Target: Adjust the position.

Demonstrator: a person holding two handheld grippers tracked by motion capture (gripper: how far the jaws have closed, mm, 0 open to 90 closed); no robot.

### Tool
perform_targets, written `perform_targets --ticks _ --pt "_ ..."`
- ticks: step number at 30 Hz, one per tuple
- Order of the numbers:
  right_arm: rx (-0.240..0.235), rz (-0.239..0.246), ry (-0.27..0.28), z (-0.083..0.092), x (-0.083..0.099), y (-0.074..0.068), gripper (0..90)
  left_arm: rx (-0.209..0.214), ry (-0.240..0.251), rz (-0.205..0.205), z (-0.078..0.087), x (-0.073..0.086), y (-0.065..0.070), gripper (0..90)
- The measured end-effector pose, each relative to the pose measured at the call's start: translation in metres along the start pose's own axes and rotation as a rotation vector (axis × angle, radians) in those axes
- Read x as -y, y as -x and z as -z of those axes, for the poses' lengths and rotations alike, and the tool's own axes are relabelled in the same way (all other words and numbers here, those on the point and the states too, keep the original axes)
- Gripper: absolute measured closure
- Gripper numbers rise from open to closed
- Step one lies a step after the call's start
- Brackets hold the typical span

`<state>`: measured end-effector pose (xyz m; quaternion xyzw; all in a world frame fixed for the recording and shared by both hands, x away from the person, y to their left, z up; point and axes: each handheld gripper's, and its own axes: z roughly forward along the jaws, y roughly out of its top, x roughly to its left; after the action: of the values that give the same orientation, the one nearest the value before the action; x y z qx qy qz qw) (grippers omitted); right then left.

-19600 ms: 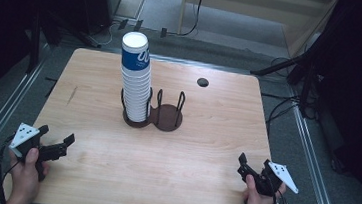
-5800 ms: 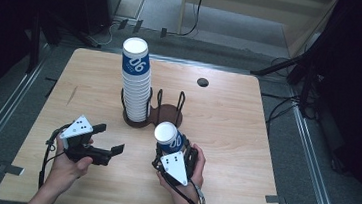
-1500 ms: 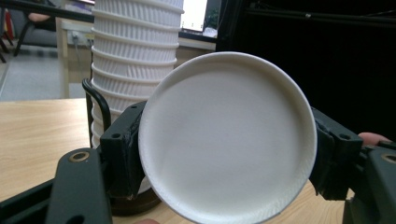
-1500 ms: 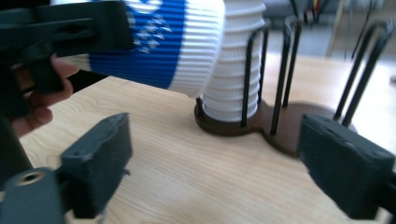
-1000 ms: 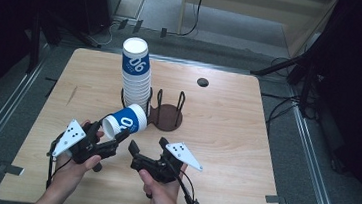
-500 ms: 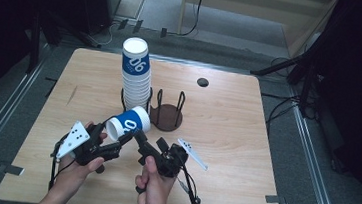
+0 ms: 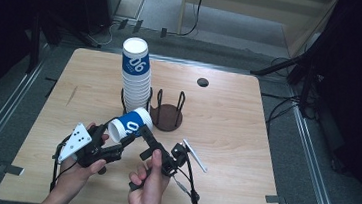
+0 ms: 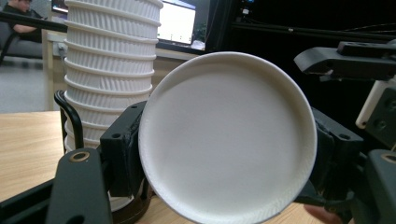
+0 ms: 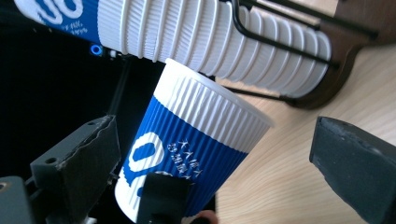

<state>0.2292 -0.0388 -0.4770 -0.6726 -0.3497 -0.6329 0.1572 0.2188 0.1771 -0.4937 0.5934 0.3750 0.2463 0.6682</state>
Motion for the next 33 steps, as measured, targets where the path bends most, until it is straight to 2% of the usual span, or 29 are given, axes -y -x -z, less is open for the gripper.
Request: perform_targets --ticks 5,9,15,23,25,33 --pt "-0.009 -0.093 -0.021 -0.005 0.002 0.003 1.7 0.005 -0.004 -0.013 -0.001 0.001 0.002 27.0" --pt "-0.025 -0.143 -0.021 -0.007 0.002 0.003 1.7 0.010 -0.011 -0.019 -0.001 0.002 0.003 27.0" --pt "-0.037 -0.224 -0.058 -0.012 -0.001 0.006 1.3 0.021 -0.012 -0.019 -0.001 0.002 0.005 27.1" --pt "-0.038 -0.264 -0.071 -0.020 -0.003 0.012 1.3 0.029 -0.011 -0.018 -0.001 0.002 0.006 27.1" --pt "-0.055 -0.272 -0.087 -0.022 -0.005 0.012 1.3 0.032 -0.012 -0.021 -0.001 0.003 0.006 27.1" --pt "-0.077 -0.294 -0.107 -0.030 -0.014 0.014 1.3 0.046 -0.016 -0.021 -0.002 0.003 0.009 27.1"
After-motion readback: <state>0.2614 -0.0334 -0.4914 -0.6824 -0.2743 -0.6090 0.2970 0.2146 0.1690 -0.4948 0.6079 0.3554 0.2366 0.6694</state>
